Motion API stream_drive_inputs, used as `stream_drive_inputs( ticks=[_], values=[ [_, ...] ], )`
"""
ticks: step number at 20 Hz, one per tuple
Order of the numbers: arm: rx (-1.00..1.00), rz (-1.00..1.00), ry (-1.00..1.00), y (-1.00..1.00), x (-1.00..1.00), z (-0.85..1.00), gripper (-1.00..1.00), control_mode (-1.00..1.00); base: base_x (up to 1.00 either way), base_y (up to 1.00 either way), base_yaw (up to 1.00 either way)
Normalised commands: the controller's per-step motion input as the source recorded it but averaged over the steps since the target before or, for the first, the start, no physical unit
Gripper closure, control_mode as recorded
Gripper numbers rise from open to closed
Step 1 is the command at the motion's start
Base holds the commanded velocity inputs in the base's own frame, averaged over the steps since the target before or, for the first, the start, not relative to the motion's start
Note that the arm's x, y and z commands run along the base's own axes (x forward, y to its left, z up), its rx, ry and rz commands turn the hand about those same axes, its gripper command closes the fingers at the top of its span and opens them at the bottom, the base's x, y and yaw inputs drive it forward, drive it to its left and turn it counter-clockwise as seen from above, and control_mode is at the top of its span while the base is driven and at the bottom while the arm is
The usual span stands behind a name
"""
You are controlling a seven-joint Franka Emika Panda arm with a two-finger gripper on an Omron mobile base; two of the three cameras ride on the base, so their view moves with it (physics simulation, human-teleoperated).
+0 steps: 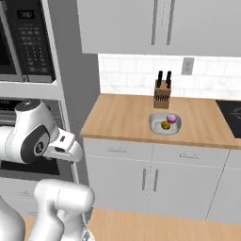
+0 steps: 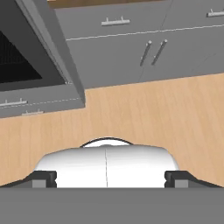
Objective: Take the meat container that has the fish and place it on the second highest rack of the freezer. Then take the vegetable container that has the lemon and onion and place it on the highest rack of the freezer.
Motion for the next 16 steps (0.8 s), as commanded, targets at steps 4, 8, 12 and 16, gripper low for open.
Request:
stream_drive_inputs(
  ticks=[4, 8, 12, 16],
  values=[
    [0.00, 0.00, 0.00, 0.00, 0.00, 0.00, -1.00, 1.00, 0.59, -1.00, 0.10],
    [0.00, 0.00, 0.00, 0.00, 0.00, 0.00, -1.00, 1.00, 0.52, -0.67, 0.11],
    [0.00, 0.00, 0.00, 0.00, 0.00, 0.00, -1.00, 1.00, 0.65, -0.06, 0.03],
    [0.00, 0.00, 0.00, 0.00, 0.00, 0.00, -1.00, 1.00, 0.62, 0.15, 0.00]
  ],
)
